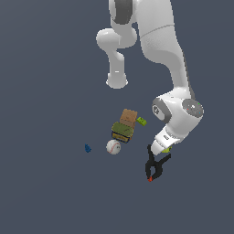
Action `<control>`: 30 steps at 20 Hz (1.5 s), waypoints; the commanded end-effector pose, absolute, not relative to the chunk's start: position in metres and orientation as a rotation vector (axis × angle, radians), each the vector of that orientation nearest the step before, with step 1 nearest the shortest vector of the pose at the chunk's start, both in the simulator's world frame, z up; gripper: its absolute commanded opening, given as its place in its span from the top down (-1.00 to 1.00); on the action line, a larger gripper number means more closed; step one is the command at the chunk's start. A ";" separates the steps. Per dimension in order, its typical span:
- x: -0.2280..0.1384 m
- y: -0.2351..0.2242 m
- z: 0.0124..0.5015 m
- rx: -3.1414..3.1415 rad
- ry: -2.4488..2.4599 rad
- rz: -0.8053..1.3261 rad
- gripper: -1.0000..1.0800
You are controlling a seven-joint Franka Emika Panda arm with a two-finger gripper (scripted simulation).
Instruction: Pick up a designated object from a clutter of objects.
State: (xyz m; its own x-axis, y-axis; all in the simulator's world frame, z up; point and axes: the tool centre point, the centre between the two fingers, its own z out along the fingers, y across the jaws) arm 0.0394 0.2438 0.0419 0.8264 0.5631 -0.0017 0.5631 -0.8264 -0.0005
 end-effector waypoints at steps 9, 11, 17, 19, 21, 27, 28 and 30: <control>0.040 0.209 0.072 3.002 0.925 0.000 1.00; 0.040 0.196 0.084 3.002 0.925 0.000 1.00; 0.040 0.143 0.129 3.002 0.925 0.000 1.00; 0.040 0.124 0.147 3.002 0.925 0.000 1.00; 0.040 0.104 0.164 3.002 0.925 0.000 1.00; 0.041 0.045 0.217 3.004 0.927 0.001 1.00; 0.041 0.035 0.226 3.004 0.927 0.001 1.00; 0.041 0.016 0.243 3.004 0.927 0.001 1.00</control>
